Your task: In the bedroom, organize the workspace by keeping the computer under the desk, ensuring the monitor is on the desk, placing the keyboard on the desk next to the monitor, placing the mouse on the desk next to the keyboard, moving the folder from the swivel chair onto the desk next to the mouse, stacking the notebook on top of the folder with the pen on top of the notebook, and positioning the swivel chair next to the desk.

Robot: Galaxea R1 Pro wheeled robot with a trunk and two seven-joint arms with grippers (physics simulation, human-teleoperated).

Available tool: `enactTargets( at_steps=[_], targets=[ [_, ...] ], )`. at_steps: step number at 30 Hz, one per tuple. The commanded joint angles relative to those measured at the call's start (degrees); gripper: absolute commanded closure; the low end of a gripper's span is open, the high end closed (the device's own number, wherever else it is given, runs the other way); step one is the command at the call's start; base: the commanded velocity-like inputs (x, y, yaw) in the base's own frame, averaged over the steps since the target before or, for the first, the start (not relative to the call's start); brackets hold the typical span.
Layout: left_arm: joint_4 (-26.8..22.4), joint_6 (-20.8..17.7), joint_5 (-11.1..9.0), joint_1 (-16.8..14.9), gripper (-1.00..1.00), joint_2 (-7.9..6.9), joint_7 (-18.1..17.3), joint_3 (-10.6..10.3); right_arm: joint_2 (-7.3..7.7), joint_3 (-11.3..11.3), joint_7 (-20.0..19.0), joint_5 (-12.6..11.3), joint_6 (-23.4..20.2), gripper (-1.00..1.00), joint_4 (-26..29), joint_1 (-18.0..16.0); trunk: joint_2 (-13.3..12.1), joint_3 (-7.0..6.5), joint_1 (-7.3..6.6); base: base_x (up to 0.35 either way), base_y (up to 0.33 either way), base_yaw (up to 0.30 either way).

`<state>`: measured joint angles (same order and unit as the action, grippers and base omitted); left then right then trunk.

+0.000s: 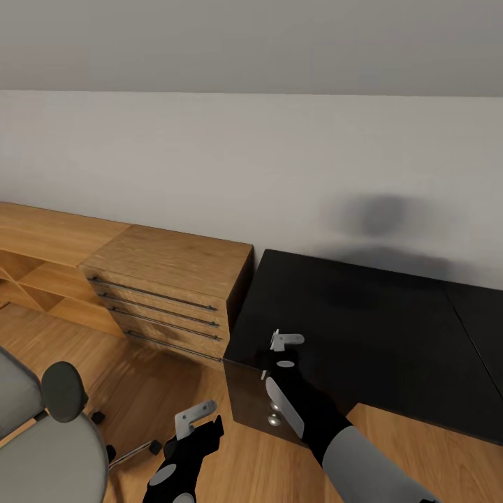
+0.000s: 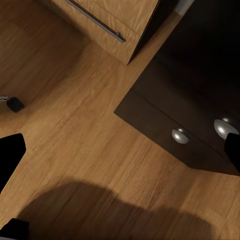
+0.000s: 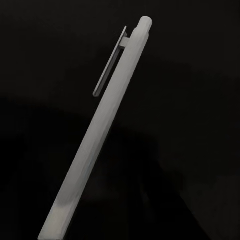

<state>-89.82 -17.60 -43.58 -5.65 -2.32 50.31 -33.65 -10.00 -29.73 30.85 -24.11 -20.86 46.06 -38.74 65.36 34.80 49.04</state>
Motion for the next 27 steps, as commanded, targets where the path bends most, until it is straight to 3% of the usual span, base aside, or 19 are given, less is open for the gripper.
enactTargets(
  at_steps=[1,5,11,27],
  targets=[
    [-0.1,-0.25,-0.2,-0.06,-1.0,-0.05,0.4,-0.1,0.0,-0.1,0.38,-0.8,-1.02,1.0,-4.29,-0.02,0.03,0.06,0.0,0.0,0.0,0.0],
    [-0.1,-0.25,-0.19,-0.06,-1.0,-0.05,0.4,-0.1,0.0,0.63,0.4,-1.98,-3.36,1.0,-2.92,-0.02,0.03,0.06,0.0,0.0,0.0,0.0],
    [-0.1,-0.25,-0.19,-0.06,-1.0,-0.05,0.4,-0.1,0.0,1.66,0.43,-5.69,-6.75,1.0,-0.19,-0.02,0.03,0.06,0.0,0.0,0.0,0.0],
    [-0.1,-0.25,-0.27,-0.06,-1.0,-0.05,0.4,-0.1,0.0,2.04,0.44,-6.57,-7.53,1.0,0.43,-0.02,0.03,0.06,0.0,0.0,0.0,0.0]
  ],
)
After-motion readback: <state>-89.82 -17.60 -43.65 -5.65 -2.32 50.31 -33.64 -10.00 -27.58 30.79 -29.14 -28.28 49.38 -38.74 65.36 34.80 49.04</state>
